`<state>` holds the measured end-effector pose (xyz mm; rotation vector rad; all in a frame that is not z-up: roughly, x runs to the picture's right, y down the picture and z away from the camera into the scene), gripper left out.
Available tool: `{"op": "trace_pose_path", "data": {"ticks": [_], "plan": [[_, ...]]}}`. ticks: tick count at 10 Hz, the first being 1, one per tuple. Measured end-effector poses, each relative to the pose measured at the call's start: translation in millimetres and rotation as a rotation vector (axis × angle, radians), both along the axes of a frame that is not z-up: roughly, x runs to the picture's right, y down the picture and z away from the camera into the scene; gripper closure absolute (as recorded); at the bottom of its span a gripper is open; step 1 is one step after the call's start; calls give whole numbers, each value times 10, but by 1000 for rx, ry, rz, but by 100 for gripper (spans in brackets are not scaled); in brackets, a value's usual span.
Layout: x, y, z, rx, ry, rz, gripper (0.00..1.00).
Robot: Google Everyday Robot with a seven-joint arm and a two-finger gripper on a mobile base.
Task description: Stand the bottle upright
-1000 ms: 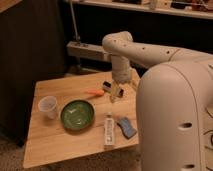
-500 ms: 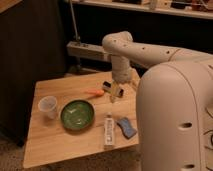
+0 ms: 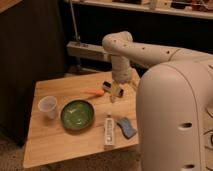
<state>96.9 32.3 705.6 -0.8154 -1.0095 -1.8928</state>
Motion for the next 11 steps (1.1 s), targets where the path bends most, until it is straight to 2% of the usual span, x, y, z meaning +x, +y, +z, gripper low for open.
{"op": "trace_pose_path", "data": {"ticks": [5, 6, 9, 11], "plan": [[-3, 6, 3, 0, 1, -3, 20], [-13, 12, 11, 12, 9, -4, 20], [-137, 25, 60, 155, 45, 23, 20], [-165, 45, 90, 260, 32, 38, 20]]}}
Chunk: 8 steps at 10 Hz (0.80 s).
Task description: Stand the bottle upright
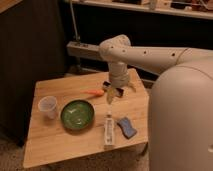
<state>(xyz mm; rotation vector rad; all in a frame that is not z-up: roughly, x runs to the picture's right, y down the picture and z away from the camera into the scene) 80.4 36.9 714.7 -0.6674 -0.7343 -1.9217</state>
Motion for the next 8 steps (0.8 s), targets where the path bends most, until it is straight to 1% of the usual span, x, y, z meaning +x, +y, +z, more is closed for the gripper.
{"op": "trace_pose_path", "data": {"ticks": [2, 3, 4, 5, 6, 7, 8], "plan": [[-45, 46, 57, 61, -30, 5, 20], [-93, 72, 92, 80, -50, 12, 20], [-130, 98, 134, 92, -57, 23, 20], [-161, 124, 166, 96, -54, 38, 20], [-216, 163, 224, 101, -33, 75, 20], [-291, 243, 293, 89, -21, 117, 20], [-332, 289, 328, 81, -17, 140, 20]]}}
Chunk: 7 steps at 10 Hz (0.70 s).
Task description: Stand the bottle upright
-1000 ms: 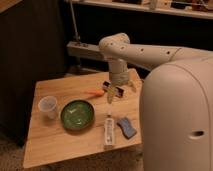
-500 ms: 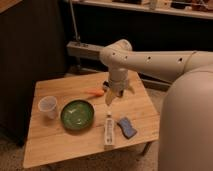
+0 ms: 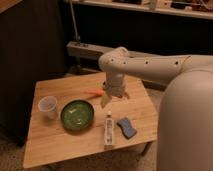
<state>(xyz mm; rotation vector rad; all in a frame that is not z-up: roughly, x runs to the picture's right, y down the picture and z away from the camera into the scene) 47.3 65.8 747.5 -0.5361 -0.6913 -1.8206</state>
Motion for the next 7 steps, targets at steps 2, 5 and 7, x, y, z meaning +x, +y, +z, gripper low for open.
{"op": "trace_pose_path", "data": {"ticks": [2, 5, 7], "plan": [[8, 11, 7, -2, 3, 11, 20], [-2, 13, 6, -3, 2, 10, 20], [8, 30, 15, -9, 8, 11, 20]]}}
